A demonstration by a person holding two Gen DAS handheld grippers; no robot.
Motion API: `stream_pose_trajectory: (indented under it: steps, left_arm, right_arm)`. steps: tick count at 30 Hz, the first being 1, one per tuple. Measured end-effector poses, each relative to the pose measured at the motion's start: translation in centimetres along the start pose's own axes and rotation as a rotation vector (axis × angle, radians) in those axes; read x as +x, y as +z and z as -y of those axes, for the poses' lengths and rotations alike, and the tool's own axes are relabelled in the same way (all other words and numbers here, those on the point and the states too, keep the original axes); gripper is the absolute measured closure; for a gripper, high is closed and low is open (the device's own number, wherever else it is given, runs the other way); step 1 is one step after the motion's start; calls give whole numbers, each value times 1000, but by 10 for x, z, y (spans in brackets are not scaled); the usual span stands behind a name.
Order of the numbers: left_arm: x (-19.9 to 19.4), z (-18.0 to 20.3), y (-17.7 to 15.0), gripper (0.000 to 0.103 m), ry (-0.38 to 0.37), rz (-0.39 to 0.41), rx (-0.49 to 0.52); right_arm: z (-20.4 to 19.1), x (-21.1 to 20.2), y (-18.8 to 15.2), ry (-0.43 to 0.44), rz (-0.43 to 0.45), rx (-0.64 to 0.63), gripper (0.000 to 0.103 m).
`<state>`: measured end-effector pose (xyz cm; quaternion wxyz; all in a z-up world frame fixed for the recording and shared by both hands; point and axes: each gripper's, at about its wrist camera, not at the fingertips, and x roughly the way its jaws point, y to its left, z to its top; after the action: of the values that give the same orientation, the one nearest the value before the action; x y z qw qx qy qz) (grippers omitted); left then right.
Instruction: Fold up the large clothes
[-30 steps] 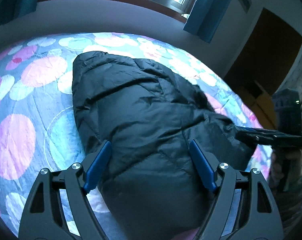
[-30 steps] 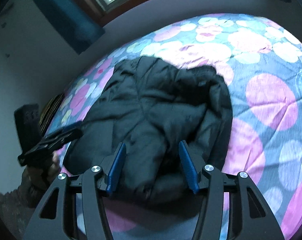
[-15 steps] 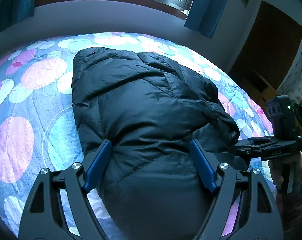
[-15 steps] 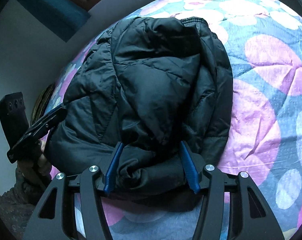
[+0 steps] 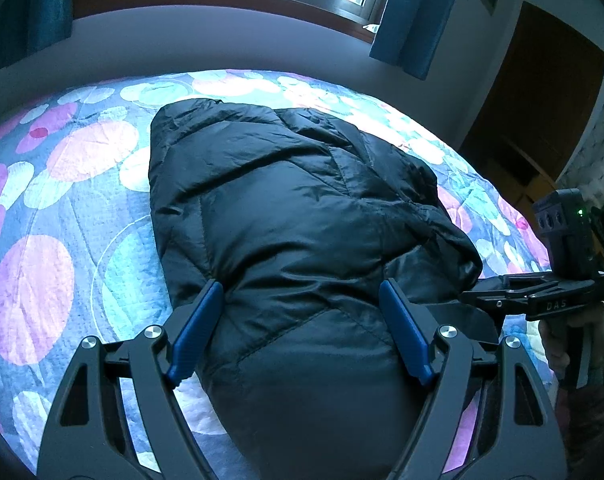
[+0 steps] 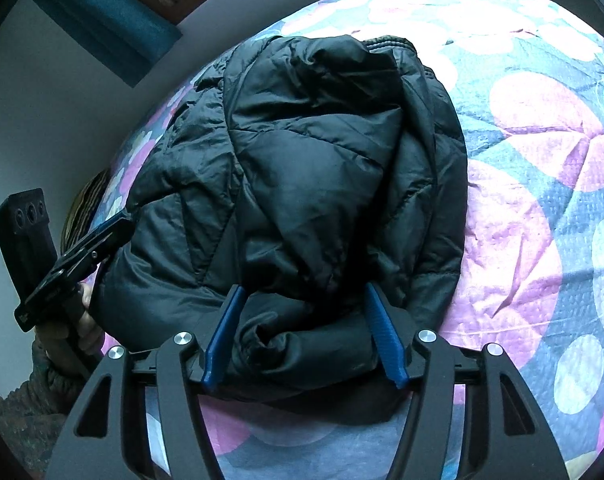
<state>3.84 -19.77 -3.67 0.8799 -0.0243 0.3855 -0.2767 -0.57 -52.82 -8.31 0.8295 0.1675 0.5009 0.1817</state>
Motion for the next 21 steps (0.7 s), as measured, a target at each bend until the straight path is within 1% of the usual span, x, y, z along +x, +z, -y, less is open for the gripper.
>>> stream_pose_trajectory:
  steps: [3, 5, 8, 12, 16, 19, 21]
  left_arm:
    - [-2, -2, -1, 22, -4, 2, -13]
    - [-3, -5, -2, 18, -8, 1, -28]
    - [-5, -10, -3, 14, -24, -3, -58]
    - [-13, -22, -3, 13, -46, 1, -99]
    - [-20, -36, -2, 11, -37, 25, -113]
    - [-21, -51, -2, 10, -62, 21, -146]
    - [-19, -62, -1, 10, -107, 17, -192]
  right_arm:
    - [-2, 0, -3, 0, 8, 5, 39]
    - [-3, -1, -4, 1, 14, 8, 37]
    - [-5, -2, -6, 14, 28, 22, 33]
    - [-6, -6, -10, 26, 47, 32, 28]
    - [-11, -16, -10, 2, 56, 39, 26]
    - [-17, -28, -8, -26, 85, 22, 23]
    - [-18, -34, -5, -60, 113, 7, 19]
